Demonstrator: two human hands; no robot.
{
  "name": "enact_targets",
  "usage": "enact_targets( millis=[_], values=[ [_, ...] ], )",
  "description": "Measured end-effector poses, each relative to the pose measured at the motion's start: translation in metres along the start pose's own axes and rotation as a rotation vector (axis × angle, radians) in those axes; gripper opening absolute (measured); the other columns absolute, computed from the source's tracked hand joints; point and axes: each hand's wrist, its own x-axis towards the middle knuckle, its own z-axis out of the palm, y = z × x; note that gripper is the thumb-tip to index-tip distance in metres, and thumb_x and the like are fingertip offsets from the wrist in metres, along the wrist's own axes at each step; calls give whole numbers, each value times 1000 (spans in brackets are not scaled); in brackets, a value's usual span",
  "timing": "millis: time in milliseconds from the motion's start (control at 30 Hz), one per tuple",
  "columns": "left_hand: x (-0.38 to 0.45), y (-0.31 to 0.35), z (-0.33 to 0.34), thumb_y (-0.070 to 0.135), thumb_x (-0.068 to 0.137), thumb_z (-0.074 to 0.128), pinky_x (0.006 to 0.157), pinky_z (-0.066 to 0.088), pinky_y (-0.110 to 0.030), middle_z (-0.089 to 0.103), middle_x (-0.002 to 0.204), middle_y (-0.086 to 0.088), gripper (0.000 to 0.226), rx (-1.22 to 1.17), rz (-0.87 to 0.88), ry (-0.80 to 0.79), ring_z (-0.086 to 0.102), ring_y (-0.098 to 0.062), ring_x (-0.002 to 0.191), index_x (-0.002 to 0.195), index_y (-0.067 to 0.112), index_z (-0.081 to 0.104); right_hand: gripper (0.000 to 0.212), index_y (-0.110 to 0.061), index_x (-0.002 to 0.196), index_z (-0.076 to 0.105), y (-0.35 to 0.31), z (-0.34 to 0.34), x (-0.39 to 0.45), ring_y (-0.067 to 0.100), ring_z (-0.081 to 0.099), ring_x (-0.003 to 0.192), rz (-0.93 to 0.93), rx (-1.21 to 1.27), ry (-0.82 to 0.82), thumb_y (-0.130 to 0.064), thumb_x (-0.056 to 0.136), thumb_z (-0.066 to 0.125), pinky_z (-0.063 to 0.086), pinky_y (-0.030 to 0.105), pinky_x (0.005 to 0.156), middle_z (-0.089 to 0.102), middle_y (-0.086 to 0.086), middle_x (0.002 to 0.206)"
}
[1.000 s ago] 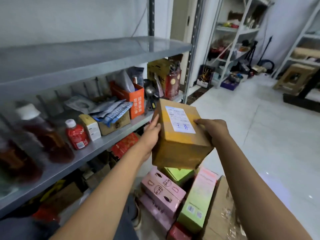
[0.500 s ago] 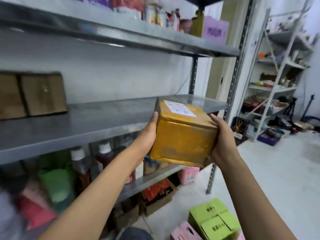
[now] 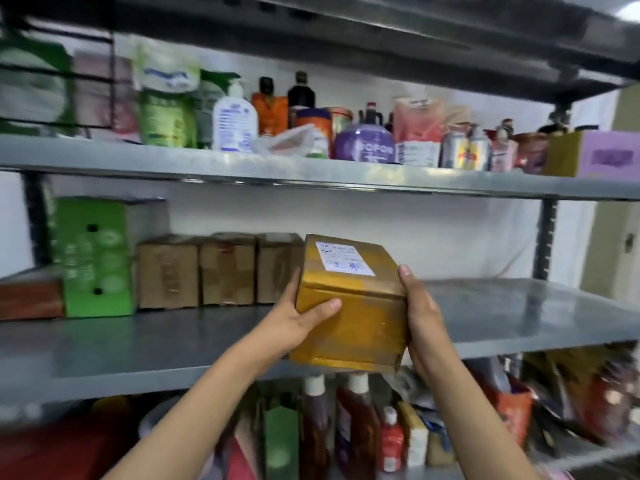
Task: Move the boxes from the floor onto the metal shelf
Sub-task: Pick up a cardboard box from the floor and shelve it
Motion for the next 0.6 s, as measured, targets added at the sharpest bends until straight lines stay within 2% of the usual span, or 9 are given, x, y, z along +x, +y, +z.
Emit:
enact_targets(
  millis=[67, 133, 233, 300, 367, 467, 533, 600],
  values=[
    [1, 3, -25, 48, 80, 66, 55, 46, -9, 53, 111, 23, 67, 9, -16, 68, 54, 4, 92, 136, 47, 29, 77, -34, 124, 57, 1, 26, 7, 18, 67, 101, -11, -27, -89, -77, 61, 64, 57, 39, 81, 67, -3, 114],
    [2, 6, -47, 51, 78, 65, 59, 46, -13, 54, 113, 20, 64, 17, -22, 128, 54, 2, 92, 133, 49, 31, 76, -36, 126, 55, 3, 48, 16, 16, 65, 104, -31, -45, -179, -68, 60, 76, 57, 35, 82, 66, -5, 118],
    [10, 11, -74, 55, 75, 66, 65, 44, -17, 53, 112, 22, 67, 48, -6, 190, 53, 2, 93, 133, 49, 31, 91, -36, 128, 53, 6, 71, 33, 17, 65, 110, -70, -46, -283, -54, 47, 90, 56, 41, 91, 67, -7, 121],
    [17, 16, -89, 58, 72, 68, 69, 46, -20, 54, 114, 22, 71, 67, 16, 215, 55, 0, 97, 133, 49, 34, 100, -35, 131, 51, 4, 84, 46, 19, 63, 113, -77, -45, -303, -55, 41, 92, 55, 45, 94, 66, -6, 123],
    [27, 20, -100, 58, 72, 68, 72, 49, -21, 56, 116, 21, 69, 76, 40, 234, 57, -2, 100, 133, 47, 38, 102, -35, 131, 51, 1, 95, 59, 19, 63, 113, -101, -39, -314, -55, 40, 93, 54, 46, 94, 66, -6, 123],
    [42, 28, -111, 52, 78, 65, 65, 50, -13, 60, 109, 21, 49, 58, 85, 278, 60, 0, 95, 123, 44, 47, 92, -30, 129, 53, -10, 108, 75, 17, 65, 109, -148, -7, -314, -42, 48, 94, 56, 41, 92, 67, -6, 120],
    [52, 33, -116, 54, 77, 64, 65, 50, -17, 59, 109, 20, 49, 33, 87, 291, 60, -4, 97, 122, 42, 47, 83, -28, 127, 54, -17, 114, 85, 15, 67, 105, -168, 3, -311, -33, 55, 93, 58, 37, 88, 68, -6, 117],
    [62, 36, -121, 58, 73, 64, 69, 49, -21, 58, 110, 18, 57, 25, 84, 294, 59, -7, 99, 124, 40, 46, 76, -28, 124, 56, -24, 120, 94, 15, 67, 103, -164, 2, -320, -34, 56, 89, 58, 36, 87, 68, -6, 116]
  ],
)
